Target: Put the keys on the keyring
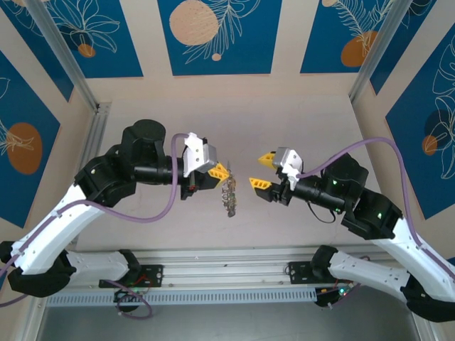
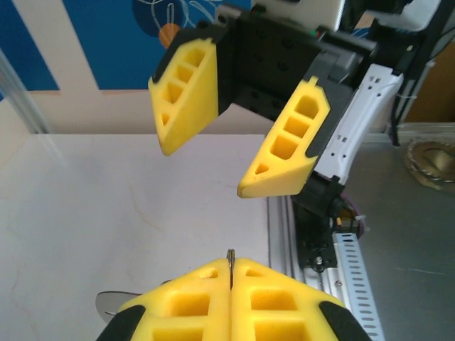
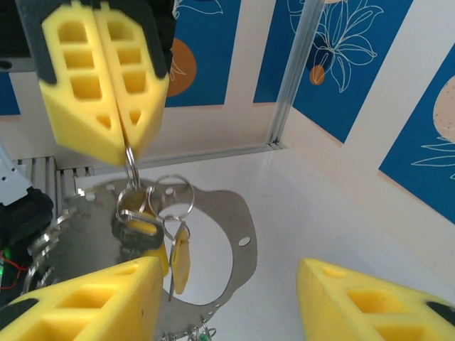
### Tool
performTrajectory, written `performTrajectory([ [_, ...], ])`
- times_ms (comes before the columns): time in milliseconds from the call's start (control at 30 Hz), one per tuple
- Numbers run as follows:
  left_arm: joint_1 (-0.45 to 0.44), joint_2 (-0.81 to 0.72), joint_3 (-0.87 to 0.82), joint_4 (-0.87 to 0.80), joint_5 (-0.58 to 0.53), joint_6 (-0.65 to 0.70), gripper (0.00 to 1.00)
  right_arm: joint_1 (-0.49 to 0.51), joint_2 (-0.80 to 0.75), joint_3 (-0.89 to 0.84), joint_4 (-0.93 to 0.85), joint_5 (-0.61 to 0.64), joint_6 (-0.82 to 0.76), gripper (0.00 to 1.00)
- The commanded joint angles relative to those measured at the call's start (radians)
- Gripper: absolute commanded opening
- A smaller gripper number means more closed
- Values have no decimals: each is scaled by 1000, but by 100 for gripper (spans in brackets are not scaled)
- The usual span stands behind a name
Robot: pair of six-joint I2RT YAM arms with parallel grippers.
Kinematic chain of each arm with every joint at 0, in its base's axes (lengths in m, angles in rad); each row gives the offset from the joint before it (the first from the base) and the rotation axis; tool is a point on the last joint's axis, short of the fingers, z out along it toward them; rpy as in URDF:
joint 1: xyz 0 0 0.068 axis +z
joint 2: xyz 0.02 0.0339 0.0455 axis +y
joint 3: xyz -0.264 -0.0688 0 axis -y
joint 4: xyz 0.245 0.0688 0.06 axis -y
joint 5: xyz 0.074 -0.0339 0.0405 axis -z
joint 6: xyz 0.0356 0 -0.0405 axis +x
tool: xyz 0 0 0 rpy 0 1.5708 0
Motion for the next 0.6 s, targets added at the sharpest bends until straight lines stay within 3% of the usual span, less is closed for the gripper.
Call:
performTrajectory([
  [0, 32, -7, 18, 60, 141, -24, 0, -29, -48, -49, 53, -83, 38, 54],
  [100, 46, 7, 21, 51, 133, -37, 0, -68, -51, -74, 62, -95, 66, 58],
  [333, 100, 26, -60, 100, 179, -78, 0, -141, -64, -118, 83, -48, 123, 81],
  [567, 178, 50, -184, 256, 257, -143, 0, -226, -74, -141, 51, 100, 214, 88],
])
